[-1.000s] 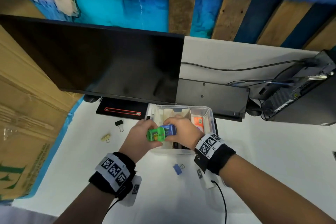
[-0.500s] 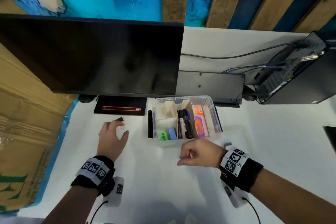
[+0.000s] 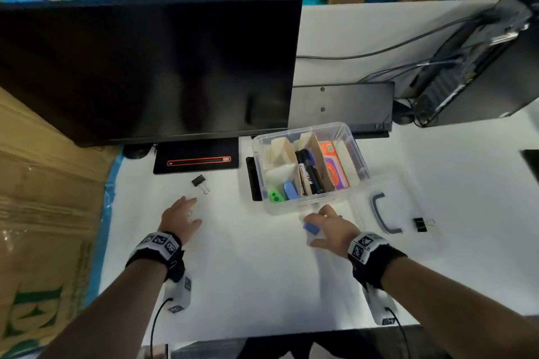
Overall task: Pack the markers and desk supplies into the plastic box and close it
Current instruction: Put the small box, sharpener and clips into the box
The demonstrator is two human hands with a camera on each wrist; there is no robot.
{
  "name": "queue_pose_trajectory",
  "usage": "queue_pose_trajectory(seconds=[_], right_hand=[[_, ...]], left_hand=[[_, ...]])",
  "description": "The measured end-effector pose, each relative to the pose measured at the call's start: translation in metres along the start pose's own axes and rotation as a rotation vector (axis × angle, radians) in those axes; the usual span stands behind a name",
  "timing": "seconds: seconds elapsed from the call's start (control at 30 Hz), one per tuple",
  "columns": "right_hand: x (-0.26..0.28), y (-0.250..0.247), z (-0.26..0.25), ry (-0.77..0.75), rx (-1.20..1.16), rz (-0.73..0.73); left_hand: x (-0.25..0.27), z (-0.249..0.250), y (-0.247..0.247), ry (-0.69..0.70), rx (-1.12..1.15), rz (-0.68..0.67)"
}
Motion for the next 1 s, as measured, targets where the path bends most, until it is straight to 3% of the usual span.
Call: queue_pose_trajectory(seconds=[0.17,0.47,0.63,0.77,1.0], right_hand=[[-0.009,0.002,-0.001,0.019,-0.032,-0.013],[0.006,-0.02,0.009,-0.031,-0.109,-0.014],[0.029,-0.067,0.038,-0.004,-0.164,0.129],[0.049,-0.117,0.092,0.133,-0.15,0.348],[0.064,-0.136,0.159,0.4,0.031,0.178]], left_hand=[[0.0,-0.003,0.002,-0.004,-0.006,0.112],[-0.014,0.02,-0.022,-0.031,0.152,0.192],[-0.035,0.037,-0.036,-0.069,0.226,0.22],[-0.047,0.041,-0.033,-0.123,0.255,0.217],[-0.059,0.042,-0.015,-0.158,0.197,0.091]])
Point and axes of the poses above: each hand's wrist, its own x-axis away from the middle knuckle, its own y-axis out of the palm, z = x × y, the point moved 5 cm from there along -x, towards the middle knuckle, and after that the axes turned 12 degrees about -x, right-handed, at the moved point
